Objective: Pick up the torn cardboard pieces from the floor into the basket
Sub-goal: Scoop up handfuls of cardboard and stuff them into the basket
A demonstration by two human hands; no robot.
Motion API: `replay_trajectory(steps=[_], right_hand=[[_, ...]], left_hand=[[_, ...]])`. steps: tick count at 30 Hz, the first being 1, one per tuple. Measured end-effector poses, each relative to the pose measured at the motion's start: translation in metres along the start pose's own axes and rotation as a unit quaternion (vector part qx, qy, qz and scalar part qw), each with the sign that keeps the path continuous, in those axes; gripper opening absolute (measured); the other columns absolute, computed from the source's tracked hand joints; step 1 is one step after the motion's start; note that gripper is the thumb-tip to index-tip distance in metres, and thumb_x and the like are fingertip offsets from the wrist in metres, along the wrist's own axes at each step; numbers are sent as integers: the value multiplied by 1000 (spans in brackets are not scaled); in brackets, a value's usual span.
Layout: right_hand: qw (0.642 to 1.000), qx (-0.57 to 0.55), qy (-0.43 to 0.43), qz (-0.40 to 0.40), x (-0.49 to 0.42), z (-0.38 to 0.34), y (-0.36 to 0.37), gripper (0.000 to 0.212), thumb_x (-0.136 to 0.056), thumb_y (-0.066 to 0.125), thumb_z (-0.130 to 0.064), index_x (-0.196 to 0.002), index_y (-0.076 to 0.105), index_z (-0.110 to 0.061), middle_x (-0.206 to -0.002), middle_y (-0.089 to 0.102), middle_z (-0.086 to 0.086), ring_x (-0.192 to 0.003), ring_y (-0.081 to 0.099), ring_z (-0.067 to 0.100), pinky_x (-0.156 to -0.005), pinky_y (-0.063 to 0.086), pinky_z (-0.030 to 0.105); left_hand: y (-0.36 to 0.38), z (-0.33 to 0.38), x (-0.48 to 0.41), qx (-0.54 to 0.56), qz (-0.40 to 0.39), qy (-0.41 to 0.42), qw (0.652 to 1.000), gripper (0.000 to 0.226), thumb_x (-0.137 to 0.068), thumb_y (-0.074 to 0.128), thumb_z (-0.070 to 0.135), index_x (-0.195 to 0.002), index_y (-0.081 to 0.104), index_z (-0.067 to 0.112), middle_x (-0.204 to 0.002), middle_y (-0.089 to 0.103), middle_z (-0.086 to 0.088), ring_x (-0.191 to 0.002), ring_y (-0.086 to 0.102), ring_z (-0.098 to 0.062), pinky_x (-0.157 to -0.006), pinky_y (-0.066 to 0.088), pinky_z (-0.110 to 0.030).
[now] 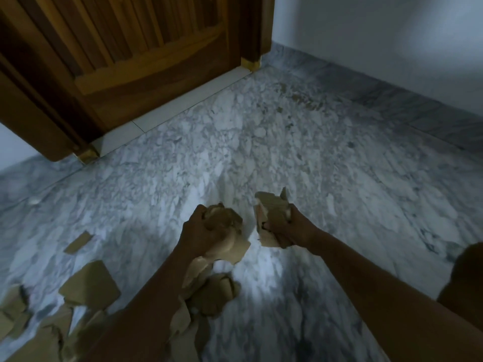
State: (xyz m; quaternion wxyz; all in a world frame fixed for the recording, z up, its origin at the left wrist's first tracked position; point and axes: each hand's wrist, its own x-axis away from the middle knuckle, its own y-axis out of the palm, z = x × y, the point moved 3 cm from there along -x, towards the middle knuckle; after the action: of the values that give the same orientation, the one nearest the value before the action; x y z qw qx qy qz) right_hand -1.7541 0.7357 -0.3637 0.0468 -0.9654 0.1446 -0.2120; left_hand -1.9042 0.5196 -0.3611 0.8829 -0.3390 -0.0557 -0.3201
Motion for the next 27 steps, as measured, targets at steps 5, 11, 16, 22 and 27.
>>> replay_trajectory(steps=[5, 11, 16, 22, 27], right_hand=[[996, -24, 65, 56, 2, -23, 50, 85, -73, 72, -64, -136, 36, -20, -120, 60, 13, -101, 67, 36, -78, 60, 55], [973, -163, 93, 137, 41, -34, 44, 61, -91, 64, -45, -134, 27, -26, -125, 52, 2, -102, 63, 16, -72, 62, 36], [947, -205, 67, 238, 105, -42, -4, 46, -95, 59, -33, -137, 42, -35, -120, 65, 2, -102, 69, 22, -79, 61, 42], [909, -212, 35, 358, 218, -57, -65, 31, -92, 69, -28, -121, 60, -35, -115, 70, 3, -96, 72, 22, -69, 60, 36], [876, -170, -4, 452, 325, -68, -129, 41, -96, 63, -35, -133, 50, -26, -117, 67, 7, -92, 70, 22, -62, 59, 31]], left_hand=[[-2, 27, 3, 175, -35, -16, 984, 63, -70, 86, 29, -119, 48, 17, -111, 62, -3, -98, 65, -19, -79, 58, -37], [7, 67, 2, 236, -173, -14, 956, 76, -69, 82, 37, -127, 37, 18, -123, 58, -11, -107, 65, -27, -90, 56, -49], [46, 135, 8, 175, -268, 58, 946, 73, -77, 81, 38, -127, 28, 26, -122, 54, -4, -110, 62, -24, -93, 55, -48], [105, 229, 61, 143, -355, 144, 913, 70, -84, 74, 37, -132, 24, 29, -122, 54, -1, -105, 62, -19, -87, 56, -40], [164, 334, 139, 106, -393, 246, 880, 59, -90, 66, 36, -126, 19, 29, -113, 51, 9, -100, 62, -11, -85, 56, -37]])
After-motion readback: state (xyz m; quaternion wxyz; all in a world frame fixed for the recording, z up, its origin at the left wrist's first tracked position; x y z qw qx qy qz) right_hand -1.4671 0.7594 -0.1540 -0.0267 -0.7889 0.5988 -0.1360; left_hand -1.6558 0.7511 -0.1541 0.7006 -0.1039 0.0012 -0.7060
